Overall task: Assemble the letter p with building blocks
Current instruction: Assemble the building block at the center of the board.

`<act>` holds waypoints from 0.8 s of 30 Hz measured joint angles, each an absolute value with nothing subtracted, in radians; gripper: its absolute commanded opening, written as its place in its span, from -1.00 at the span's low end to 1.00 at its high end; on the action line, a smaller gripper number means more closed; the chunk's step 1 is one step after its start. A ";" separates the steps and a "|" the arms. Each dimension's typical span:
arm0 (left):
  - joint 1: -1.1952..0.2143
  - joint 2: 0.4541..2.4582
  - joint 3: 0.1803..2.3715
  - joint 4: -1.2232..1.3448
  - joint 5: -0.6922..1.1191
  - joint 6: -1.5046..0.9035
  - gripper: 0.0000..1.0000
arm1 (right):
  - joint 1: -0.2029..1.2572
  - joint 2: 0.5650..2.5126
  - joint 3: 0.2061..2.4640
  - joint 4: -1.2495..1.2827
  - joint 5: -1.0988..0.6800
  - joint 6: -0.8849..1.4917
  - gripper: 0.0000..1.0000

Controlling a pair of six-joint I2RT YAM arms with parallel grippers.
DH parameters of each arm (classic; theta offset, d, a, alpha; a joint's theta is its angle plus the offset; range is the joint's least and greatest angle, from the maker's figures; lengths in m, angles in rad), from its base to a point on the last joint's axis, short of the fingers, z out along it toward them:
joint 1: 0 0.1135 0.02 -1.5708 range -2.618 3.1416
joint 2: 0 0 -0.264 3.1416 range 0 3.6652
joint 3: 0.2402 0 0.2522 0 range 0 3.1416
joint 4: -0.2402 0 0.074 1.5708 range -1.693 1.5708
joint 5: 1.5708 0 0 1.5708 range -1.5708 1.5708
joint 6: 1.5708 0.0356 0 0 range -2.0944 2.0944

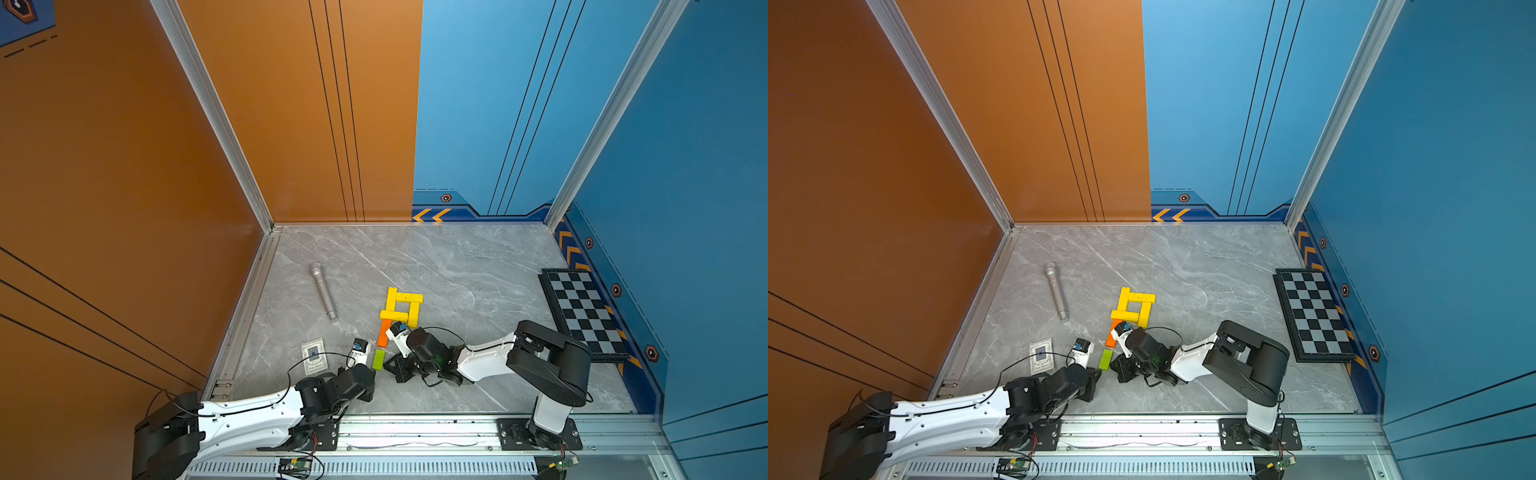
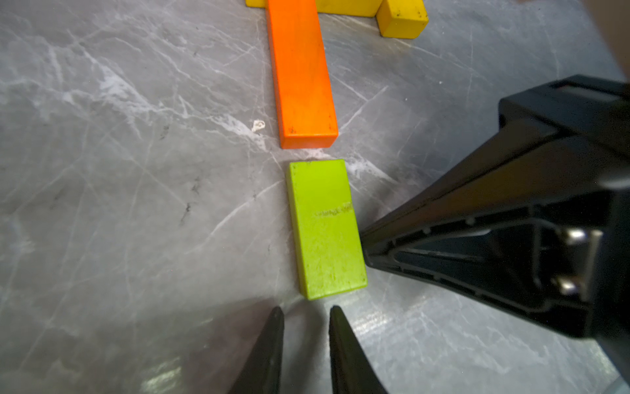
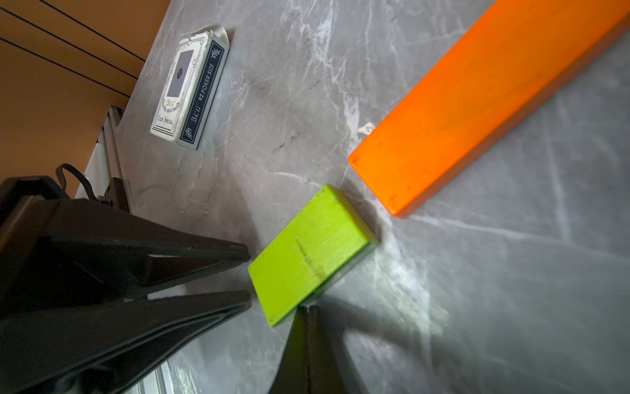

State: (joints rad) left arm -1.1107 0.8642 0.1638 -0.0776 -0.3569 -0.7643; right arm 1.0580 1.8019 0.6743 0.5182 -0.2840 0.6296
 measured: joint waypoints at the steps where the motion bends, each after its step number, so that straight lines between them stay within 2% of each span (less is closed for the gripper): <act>1: -1.110 0.864 0.164 -0.077 -0.358 -0.764 -0.48 | 1.057 1.802 0.674 0.519 -0.285 0.630 -1.00; 24: -1.104 0.887 0.164 -0.047 -0.360 -0.764 -0.48 | 1.052 1.812 0.674 0.540 -0.285 0.630 -1.00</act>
State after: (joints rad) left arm -1.1042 0.8867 0.1638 -0.0471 -0.3595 -0.7635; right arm 1.0519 1.8122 0.6743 0.5400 -0.2852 0.6300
